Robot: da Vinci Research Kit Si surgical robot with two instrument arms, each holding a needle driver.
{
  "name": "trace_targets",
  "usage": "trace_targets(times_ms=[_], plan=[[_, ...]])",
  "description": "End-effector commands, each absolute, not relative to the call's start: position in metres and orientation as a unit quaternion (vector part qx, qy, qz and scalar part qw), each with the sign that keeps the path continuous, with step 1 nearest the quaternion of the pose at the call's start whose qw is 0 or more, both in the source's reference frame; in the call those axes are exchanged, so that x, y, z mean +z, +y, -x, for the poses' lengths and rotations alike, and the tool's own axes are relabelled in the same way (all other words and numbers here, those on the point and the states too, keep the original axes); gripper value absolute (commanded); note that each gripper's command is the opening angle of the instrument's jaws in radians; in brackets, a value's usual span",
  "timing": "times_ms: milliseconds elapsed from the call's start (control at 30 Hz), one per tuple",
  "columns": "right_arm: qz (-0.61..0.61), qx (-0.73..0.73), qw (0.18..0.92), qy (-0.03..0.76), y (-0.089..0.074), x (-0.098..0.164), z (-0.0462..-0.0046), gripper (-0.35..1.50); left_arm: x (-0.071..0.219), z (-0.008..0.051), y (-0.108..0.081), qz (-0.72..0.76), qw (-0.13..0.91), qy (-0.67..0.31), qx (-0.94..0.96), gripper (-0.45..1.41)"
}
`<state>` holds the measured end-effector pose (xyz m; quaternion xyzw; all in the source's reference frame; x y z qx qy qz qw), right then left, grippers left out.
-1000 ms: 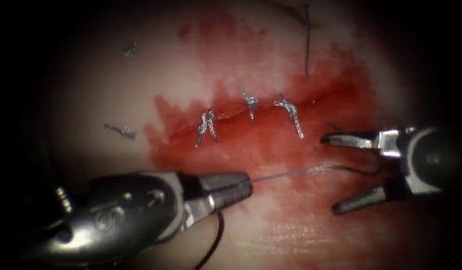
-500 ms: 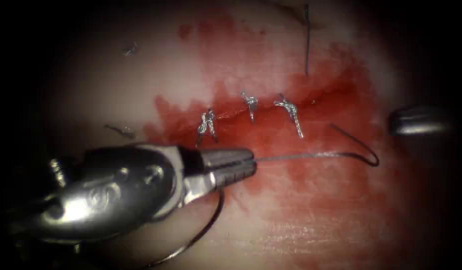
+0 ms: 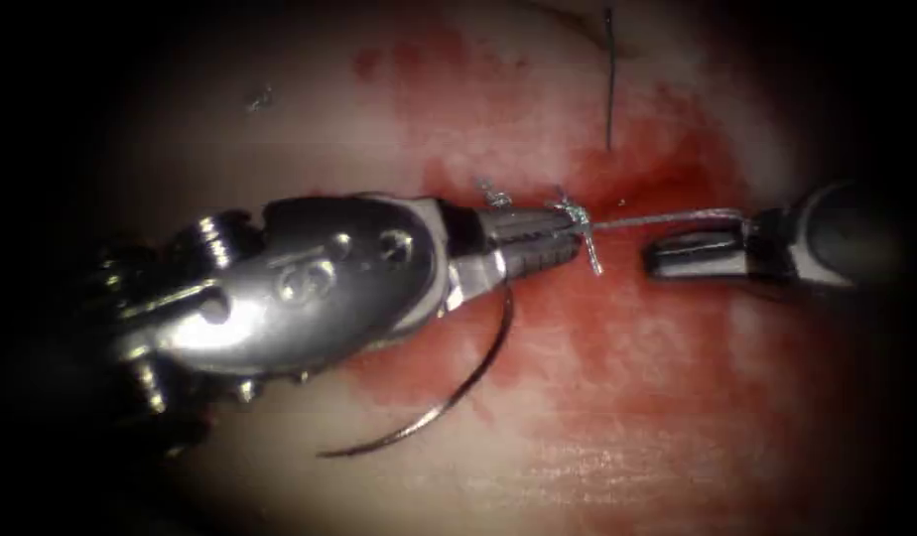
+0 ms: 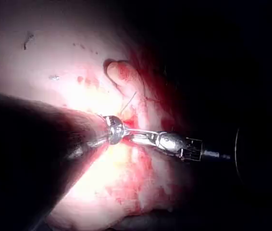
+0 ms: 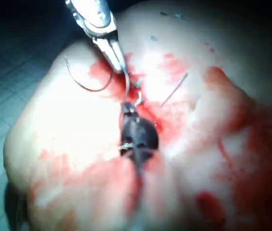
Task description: Wound Closure
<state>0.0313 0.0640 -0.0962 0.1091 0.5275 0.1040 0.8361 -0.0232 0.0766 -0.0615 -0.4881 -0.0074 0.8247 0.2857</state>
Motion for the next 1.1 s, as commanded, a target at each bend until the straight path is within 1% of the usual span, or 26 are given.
trace_targets(times_ms=[33,267,500,967,1100], plan=[[-0.109,0.106,0.833,0.533,0.0641,-0.0966,-0.0321,-0.35,-0.0606,0.0239,0.0772,0.485,0.285,-0.003,0.827,-0.35],[-0.107,0.112,0.814,0.56,0.0638,-0.0981,-0.0338,-0.35,-0.057,0.0257,0.077,0.473,0.283,0.012,0.834,-0.35],[-0.067,0.146,0.796,0.584,0.0658,-0.099,-0.0337,-0.35,-0.0568,0.0273,0.076,0.466,0.279,0.007,0.84,-0.35],[-0.032,0.168,0.817,0.551,0.0664,-0.0967,-0.0351,-0.35,-0.0625,0.029,0.0737,0.473,0.254,-0.01,0.844,-0.35],[-0.037,0.159,0.827,0.538,0.0659,-0.0955,-0.0355,-0.35,-0.0643,0.0284,0.0741,0.475,0.245,-0.012,0.845,-0.35]])
